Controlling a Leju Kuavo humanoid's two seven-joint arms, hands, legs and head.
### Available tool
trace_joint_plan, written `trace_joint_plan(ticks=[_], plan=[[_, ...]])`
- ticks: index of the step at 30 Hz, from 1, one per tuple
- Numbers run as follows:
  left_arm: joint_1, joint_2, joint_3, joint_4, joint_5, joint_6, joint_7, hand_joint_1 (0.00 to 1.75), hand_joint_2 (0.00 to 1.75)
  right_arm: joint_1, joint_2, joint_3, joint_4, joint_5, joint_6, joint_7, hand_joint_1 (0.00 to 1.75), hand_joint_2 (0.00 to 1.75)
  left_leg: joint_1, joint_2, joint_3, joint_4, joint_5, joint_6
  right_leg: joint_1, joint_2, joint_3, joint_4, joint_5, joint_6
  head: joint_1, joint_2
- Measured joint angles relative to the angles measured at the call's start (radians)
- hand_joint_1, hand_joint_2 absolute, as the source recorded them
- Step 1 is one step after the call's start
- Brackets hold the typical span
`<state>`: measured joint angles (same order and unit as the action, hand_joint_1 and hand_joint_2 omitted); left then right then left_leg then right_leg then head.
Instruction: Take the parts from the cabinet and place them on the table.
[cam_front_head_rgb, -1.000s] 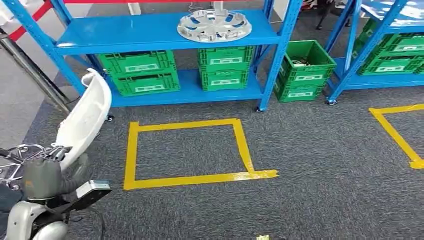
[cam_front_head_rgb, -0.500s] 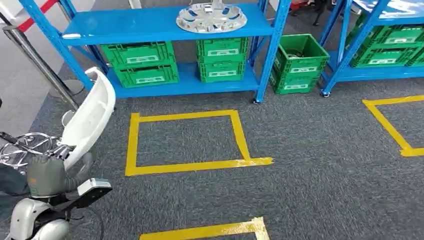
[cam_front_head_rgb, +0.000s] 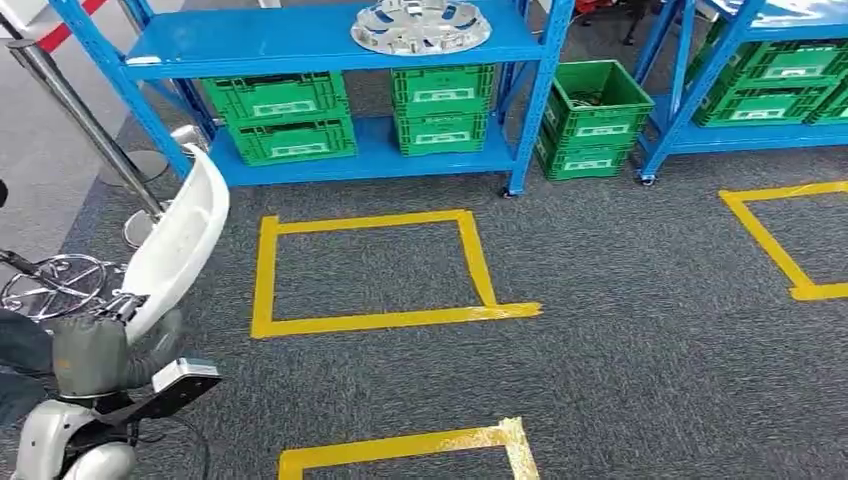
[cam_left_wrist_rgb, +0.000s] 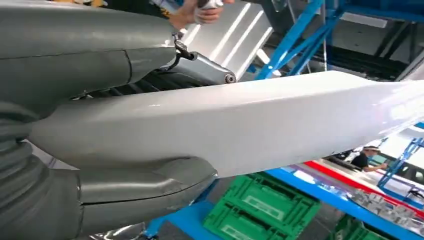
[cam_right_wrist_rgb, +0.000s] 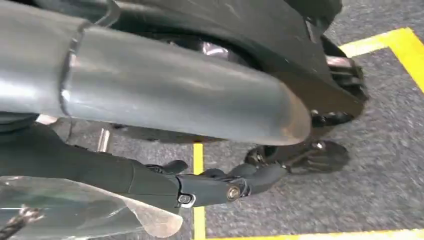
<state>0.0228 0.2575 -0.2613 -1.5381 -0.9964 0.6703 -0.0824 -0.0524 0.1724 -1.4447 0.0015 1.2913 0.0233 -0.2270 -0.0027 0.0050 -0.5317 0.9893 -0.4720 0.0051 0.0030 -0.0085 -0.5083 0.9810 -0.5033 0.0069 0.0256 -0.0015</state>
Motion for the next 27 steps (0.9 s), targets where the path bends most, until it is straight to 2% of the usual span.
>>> trace_joint_plan(ticks=[1,2,3,4,5,6,7,8,10,11,12,13,14,15,16,21,22,26,27], plan=[[0.002,0.0,0.0,0.0,0.0,0.0,0.0,1.75,1.75,0.0,0.0,0.0,0.0,0.002,0.001,-0.002,0.0,0.0,0.011,0.003,0.002,-0.013,0.01,0.009,0.003,0.001,-0.004,0.003,-0.008,0.007,0.0,0.0],[0.002,0.0,0.0,0.0,0.003,0.001,0.0,1.75,1.75,-0.001,0.0,0.0,0.0,0.003,0.006,-0.008,0.0,0.0,0.012,0.005,0.0,-0.017,0.015,0.015,0.002,0.005,-0.023,0.031,-0.035,0.014,0.003,0.0],[0.002,0.0,0.001,0.0,0.003,0.002,0.0,1.75,1.75,-0.001,0.0,0.0,0.0,0.004,0.01,-0.011,0.0,0.0,0.012,0.005,-0.006,-0.017,0.018,0.02,0.0,0.005,-0.051,0.092,-0.073,0.016,0.009,0.0],[0.005,0.0,0.001,0.0,0.006,0.002,0.001,1.75,1.75,-0.001,-0.002,0.0,0.0,0.006,0.012,-0.013,0.0,0.0,0.011,0.005,-0.011,-0.016,0.021,0.021,-0.003,0.006,-0.082,0.162,-0.107,0.019,0.01,0.0],[0.01,0.0,0.001,0.0,0.006,0.003,0.001,1.75,1.75,0.001,-0.002,0.0,0.0,0.008,0.016,-0.017,0.0,0.0,0.01,0.005,-0.017,-0.016,0.024,0.022,-0.005,0.006,-0.127,0.257,-0.145,0.023,0.008,0.0],[0.014,0.0,0.001,0.0,0.006,0.003,0.001,1.75,1.75,0.003,-0.002,0.0,0.0,0.01,0.018,-0.02,0.0,0.0,0.01,0.005,-0.022,-0.014,0.028,0.021,-0.005,0.005,-0.152,0.31,-0.157,0.026,0.009,0.0],[0.018,0.0,0.001,0.0,0.006,0.003,0.002,1.75,1.75,0.005,-0.002,0.0,0.0,0.011,0.019,-0.026,0.0,0.0,0.01,0.005,-0.026,-0.013,0.03,0.02,-0.006,0.006,-0.154,0.313,-0.142,0.028,0.009,0.0],[0.021,0.0,0.001,0.0,0.006,0.004,0.002,1.75,1.75,0.005,-0.003,0.0,0.0,0.011,0.02,-0.029,0.0,0.0,0.01,0.005,-0.028,-0.011,0.031,0.019,-0.007,0.005,-0.13,0.27,-0.108,0.028,0.01,0.0],[0.021,0.0,0.001,0.0,0.005,0.005,0.002,1.75,1.75,0.004,-0.004,0.0,0.0,0.013,0.022,-0.036,0.0,0.0,0.01,0.005,-0.032,-0.002,0.032,0.016,-0.011,0.005,-0.043,0.106,-0.023,0.027,0.01,0.0],[0.022,0.0,0.002,0.0,0.006,0.005,0.002,1.75,1.75,0.003,-0.005,0.0,0.0,0.014,0.024,-0.039,0.0,0.0,0.009,0.005,-0.034,0.003,0.032,0.011,-0.012,0.006,-0.008,0.035,-0.011,0.024,0.009,0.0],[0.023,0.001,0.003,0.0,0.006,0.006,0.002,1.75,1.75,0.001,-0.005,0.0,0.0,0.014,0.024,-0.041,0.0,0.0,0.001,0.004,-0.043,0.014,0.029,0.004,-0.01,0.008,0.001,0.004,-0.023,0.02,0.01,0.0],[0.023,0.002,0.003,0.0,0.006,0.006,0.002,1.75,1.75,0.002,-0.005,0.0,0.0,0.014,0.026,-0.044,0.0,0.0,0.001,0.004,-0.048,0.012,0.035,-0.003,-0.011,0.008,0.002,0.012,-0.02,0.012,0.005,0.0],[0.024,0.002,0.003,0.0,0.006,0.006,0.003,1.75,1.75,0.005,-0.005,0.0,0.0,0.015,0.026,-0.045,0.0,0.0,-0.001,0.004,-0.053,0.017,0.029,0.007,-0.013,0.008,-0.003,0.01,-0.018,0.012,0.009,0.0],[0.025,0.002,0.003,0.0,0.006,0.006,0.003,1.75,1.75,0.007,-0.005,0.0,0.0,0.017,0.026,-0.05,0.0,0.0,0.0,0.004,-0.055,0.016,0.032,0.028,-0.012,0.008,-0.003,0.011,-0.016,0.012,0.005,0.0],[0.028,0.003,0.004,0.0,0.006,0.006,0.004,1.75,1.75,0.009,-0.005,0.001,0.0,0.021,0.023,-0.06,0.0,0.0,-0.001,0.003,-0.055,0.015,0.043,0.035,-0.01,0.008,-0.003,0.011,-0.012,0.01,0.007,0.0],[0.04,0.003,0.005,-0.005,-0.002,0.006,0.01,1.75,1.75,0.007,-0.005,0.006,0.0,0.038,0.01,-0.084,0.0,0.0,0.003,0.002,-0.055,0.004,0.055,0.014,-0.006,0.006,-0.009,0.012,-0.007,0.003,0.006,0.0],[0.043,0.003,0.005,-0.006,-0.004,0.006,0.01,1.75,1.75,0.007,-0.005,0.008,0.0,0.039,0.009,-0.085,0.0,0.0,0.004,0.002,-0.056,0.002,0.056,0.012,-0.005,0.006,-0.011,0.012,-0.007,0.002,0.007,0.0],[0.045,0.003,0.005,-0.007,-0.008,0.006,0.01,1.75,1.75,0.007,-0.005,0.01,0.0,0.04,0.009,-0.088,0.0,0.0,0.005,0.002,-0.056,0.0,0.057,-0.007,-0.004,0.007,-0.012,0.013,-0.007,0.001,0.007,0.0],[0.045,0.003,0.005,-0.008,-0.009,0.006,0.01,1.75,1.75,0.007,-0.005,0.01,0.0,0.039,0.009,-0.089,0.0,0.0,0.005,0.002,-0.056,0.0,0.057,-0.007,-0.004,0.006,-0.014,0.013,-0.007,0.001,0.007,0.0]])
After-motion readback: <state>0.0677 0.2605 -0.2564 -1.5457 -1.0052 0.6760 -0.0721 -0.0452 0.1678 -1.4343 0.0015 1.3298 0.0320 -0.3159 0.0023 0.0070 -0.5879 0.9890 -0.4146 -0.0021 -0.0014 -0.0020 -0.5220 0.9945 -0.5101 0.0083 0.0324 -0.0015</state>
